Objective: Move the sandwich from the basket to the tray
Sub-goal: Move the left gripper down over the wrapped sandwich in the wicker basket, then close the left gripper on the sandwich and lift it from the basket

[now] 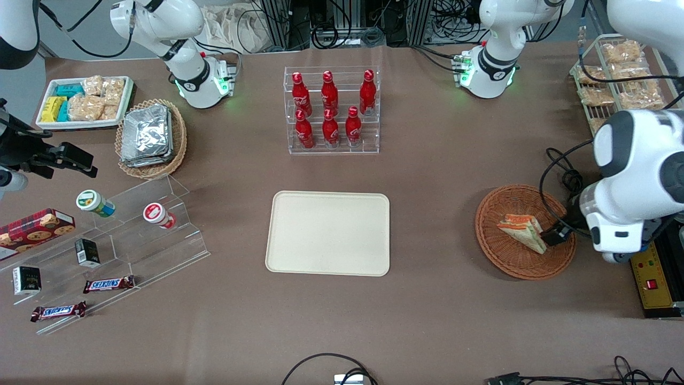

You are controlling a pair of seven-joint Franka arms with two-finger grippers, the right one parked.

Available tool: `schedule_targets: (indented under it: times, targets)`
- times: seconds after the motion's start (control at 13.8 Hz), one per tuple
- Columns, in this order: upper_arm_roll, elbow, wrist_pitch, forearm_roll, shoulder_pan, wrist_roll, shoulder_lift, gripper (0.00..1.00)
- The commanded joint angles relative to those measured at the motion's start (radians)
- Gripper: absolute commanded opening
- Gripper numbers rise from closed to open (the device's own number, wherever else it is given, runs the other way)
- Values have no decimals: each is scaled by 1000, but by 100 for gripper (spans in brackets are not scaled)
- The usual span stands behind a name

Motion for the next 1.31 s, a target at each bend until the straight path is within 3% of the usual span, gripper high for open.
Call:
schedule_targets:
  times: [0.0, 0.58, 1.24]
  targets:
    - [0, -66, 42, 10, 24, -54, -16, 100]
    - [0, -71, 120, 6, 37, -72, 102, 100]
    - [0, -138, 224, -13, 64, -80, 131, 100]
